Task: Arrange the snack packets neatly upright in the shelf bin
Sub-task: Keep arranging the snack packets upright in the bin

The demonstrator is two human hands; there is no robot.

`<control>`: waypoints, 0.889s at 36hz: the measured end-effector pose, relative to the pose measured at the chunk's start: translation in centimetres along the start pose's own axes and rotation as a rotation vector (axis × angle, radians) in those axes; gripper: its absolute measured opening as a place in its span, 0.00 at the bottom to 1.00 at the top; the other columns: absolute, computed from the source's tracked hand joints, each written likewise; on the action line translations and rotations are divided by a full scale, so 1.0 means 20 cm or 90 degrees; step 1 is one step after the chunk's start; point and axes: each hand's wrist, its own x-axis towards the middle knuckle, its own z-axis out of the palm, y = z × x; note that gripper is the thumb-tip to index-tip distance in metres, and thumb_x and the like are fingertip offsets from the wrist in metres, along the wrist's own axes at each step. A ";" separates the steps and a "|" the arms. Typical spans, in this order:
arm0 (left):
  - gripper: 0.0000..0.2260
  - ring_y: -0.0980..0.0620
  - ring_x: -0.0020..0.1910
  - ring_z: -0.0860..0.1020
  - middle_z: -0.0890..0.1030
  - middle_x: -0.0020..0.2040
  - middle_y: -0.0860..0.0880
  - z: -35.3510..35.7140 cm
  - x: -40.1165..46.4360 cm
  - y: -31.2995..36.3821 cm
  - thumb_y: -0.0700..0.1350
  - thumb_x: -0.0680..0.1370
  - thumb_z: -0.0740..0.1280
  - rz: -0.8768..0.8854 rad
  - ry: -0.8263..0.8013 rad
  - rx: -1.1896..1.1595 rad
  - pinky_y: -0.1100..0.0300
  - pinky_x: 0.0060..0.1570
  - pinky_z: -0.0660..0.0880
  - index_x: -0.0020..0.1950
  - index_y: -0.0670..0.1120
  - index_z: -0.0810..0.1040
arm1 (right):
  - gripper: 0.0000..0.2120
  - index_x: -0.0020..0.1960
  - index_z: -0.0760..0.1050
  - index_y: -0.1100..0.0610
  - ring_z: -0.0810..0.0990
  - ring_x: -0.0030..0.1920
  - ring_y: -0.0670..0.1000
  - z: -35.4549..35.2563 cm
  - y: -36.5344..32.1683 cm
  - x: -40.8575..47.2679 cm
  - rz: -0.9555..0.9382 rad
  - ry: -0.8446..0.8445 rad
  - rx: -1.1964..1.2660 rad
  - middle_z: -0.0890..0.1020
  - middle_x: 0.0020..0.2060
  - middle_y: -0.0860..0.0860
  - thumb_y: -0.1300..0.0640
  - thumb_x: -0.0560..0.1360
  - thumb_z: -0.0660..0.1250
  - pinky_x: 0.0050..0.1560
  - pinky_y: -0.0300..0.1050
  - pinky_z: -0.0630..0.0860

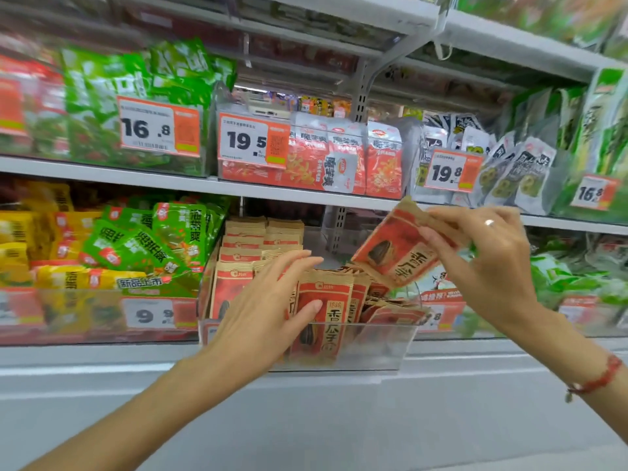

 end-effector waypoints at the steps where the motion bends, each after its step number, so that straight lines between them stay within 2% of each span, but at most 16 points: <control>1: 0.23 0.68 0.71 0.58 0.58 0.73 0.68 -0.03 -0.04 0.02 0.56 0.79 0.62 -0.006 0.002 -0.034 0.65 0.66 0.62 0.73 0.63 0.59 | 0.09 0.53 0.80 0.60 0.74 0.41 0.45 -0.02 -0.03 0.01 0.006 0.013 0.022 0.77 0.40 0.42 0.57 0.74 0.70 0.54 0.35 0.61; 4: 0.22 0.76 0.67 0.57 0.60 0.69 0.73 -0.08 -0.15 0.07 0.59 0.78 0.60 -0.036 0.018 -0.131 0.68 0.66 0.59 0.72 0.65 0.61 | 0.08 0.54 0.79 0.57 0.75 0.42 0.43 -0.09 -0.11 0.04 0.021 0.060 0.089 0.76 0.45 0.39 0.59 0.74 0.70 0.53 0.37 0.64; 6: 0.24 0.77 0.63 0.60 0.61 0.65 0.76 -0.11 -0.20 0.09 0.64 0.74 0.59 -0.103 0.018 -0.205 0.65 0.64 0.60 0.70 0.67 0.61 | 0.10 0.55 0.76 0.54 0.74 0.43 0.39 -0.11 -0.17 0.06 0.051 0.064 0.158 0.76 0.46 0.38 0.58 0.74 0.69 0.50 0.36 0.69; 8: 0.28 0.71 0.64 0.63 0.63 0.64 0.74 -0.12 -0.22 0.10 0.69 0.70 0.60 -0.179 0.010 -0.288 0.61 0.64 0.62 0.69 0.70 0.60 | 0.09 0.54 0.75 0.51 0.76 0.42 0.38 -0.13 -0.26 0.09 0.106 0.002 0.286 0.79 0.45 0.35 0.55 0.74 0.70 0.47 0.31 0.73; 10: 0.30 0.69 0.65 0.66 0.67 0.65 0.71 -0.13 -0.23 0.10 0.74 0.68 0.62 -0.200 0.005 -0.359 0.59 0.63 0.66 0.69 0.70 0.62 | 0.09 0.53 0.78 0.48 0.80 0.43 0.37 -0.10 -0.36 0.11 0.188 -0.103 0.429 0.82 0.44 0.36 0.53 0.73 0.72 0.45 0.28 0.73; 12: 0.26 0.67 0.61 0.73 0.76 0.61 0.67 -0.13 -0.23 0.09 0.70 0.70 0.66 -0.201 -0.005 -0.419 0.60 0.59 0.72 0.65 0.64 0.70 | 0.09 0.52 0.80 0.49 0.82 0.43 0.39 -0.02 -0.45 0.09 0.259 -0.177 0.512 0.84 0.44 0.40 0.55 0.72 0.72 0.43 0.32 0.76; 13: 0.21 0.62 0.58 0.78 0.81 0.57 0.62 -0.13 -0.24 0.09 0.64 0.72 0.68 -0.208 -0.004 -0.446 0.58 0.57 0.76 0.62 0.58 0.75 | 0.09 0.51 0.82 0.51 0.83 0.43 0.40 0.03 -0.50 0.06 0.293 -0.199 0.534 0.85 0.43 0.41 0.56 0.71 0.73 0.42 0.35 0.78; 14: 0.17 0.57 0.55 0.81 0.83 0.54 0.57 -0.12 -0.25 0.08 0.58 0.72 0.68 -0.219 0.007 -0.472 0.56 0.55 0.78 0.58 0.54 0.78 | 0.09 0.51 0.82 0.52 0.83 0.43 0.41 0.07 -0.54 0.04 0.329 -0.211 0.550 0.85 0.43 0.42 0.57 0.71 0.74 0.43 0.38 0.79; 16: 0.14 0.53 0.51 0.83 0.85 0.50 0.53 -0.11 -0.27 0.04 0.51 0.72 0.67 -0.252 0.032 -0.502 0.55 0.53 0.79 0.56 0.50 0.80 | 0.10 0.51 0.82 0.52 0.84 0.45 0.43 0.15 -0.60 -0.02 0.426 -0.226 0.594 0.86 0.44 0.44 0.57 0.70 0.75 0.44 0.41 0.80; 18: 0.10 0.53 0.49 0.84 0.86 0.48 0.53 -0.09 -0.29 -0.01 0.47 0.74 0.68 -0.294 0.066 -0.523 0.61 0.48 0.80 0.54 0.49 0.80 | 0.14 0.55 0.79 0.52 0.84 0.46 0.44 0.22 -0.63 -0.08 0.568 -0.287 0.694 0.86 0.46 0.46 0.56 0.70 0.75 0.45 0.40 0.79; 20: 0.07 0.57 0.44 0.84 0.86 0.44 0.54 -0.09 -0.29 -0.04 0.45 0.76 0.68 -0.356 0.120 -0.558 0.69 0.38 0.77 0.53 0.50 0.81 | 0.18 0.59 0.76 0.51 0.84 0.48 0.44 0.27 -0.64 -0.13 0.667 -0.421 0.757 0.86 0.47 0.48 0.54 0.71 0.74 0.47 0.38 0.79; 22: 0.06 0.58 0.40 0.84 0.86 0.42 0.54 -0.08 -0.29 -0.06 0.46 0.77 0.68 -0.403 0.146 -0.565 0.70 0.32 0.75 0.53 0.50 0.81 | 0.17 0.60 0.76 0.52 0.84 0.49 0.45 0.29 -0.66 -0.19 0.686 -0.508 0.775 0.85 0.49 0.49 0.51 0.73 0.71 0.49 0.38 0.79; 25: 0.07 0.59 0.40 0.84 0.86 0.42 0.55 -0.07 -0.30 -0.08 0.47 0.77 0.67 -0.429 0.121 -0.562 0.70 0.32 0.75 0.54 0.49 0.81 | 0.14 0.57 0.76 0.54 0.84 0.48 0.47 0.31 -0.67 -0.23 0.696 -0.519 0.774 0.85 0.49 0.51 0.52 0.74 0.70 0.50 0.38 0.80; 29: 0.09 0.57 0.49 0.83 0.85 0.50 0.56 -0.07 -0.30 -0.12 0.51 0.77 0.67 -0.448 0.062 -0.545 0.66 0.42 0.78 0.57 0.54 0.78 | 0.13 0.56 0.76 0.53 0.84 0.47 0.46 0.36 -0.67 -0.23 0.684 -0.502 0.694 0.84 0.47 0.49 0.50 0.73 0.71 0.51 0.42 0.80; 32: 0.07 0.56 0.52 0.81 0.82 0.53 0.54 -0.07 -0.31 -0.14 0.48 0.77 0.68 -0.441 0.066 -0.533 0.68 0.40 0.77 0.54 0.54 0.76 | 0.13 0.57 0.76 0.54 0.84 0.45 0.45 0.37 -0.67 -0.23 0.698 -0.494 0.691 0.85 0.47 0.49 0.52 0.74 0.70 0.47 0.38 0.80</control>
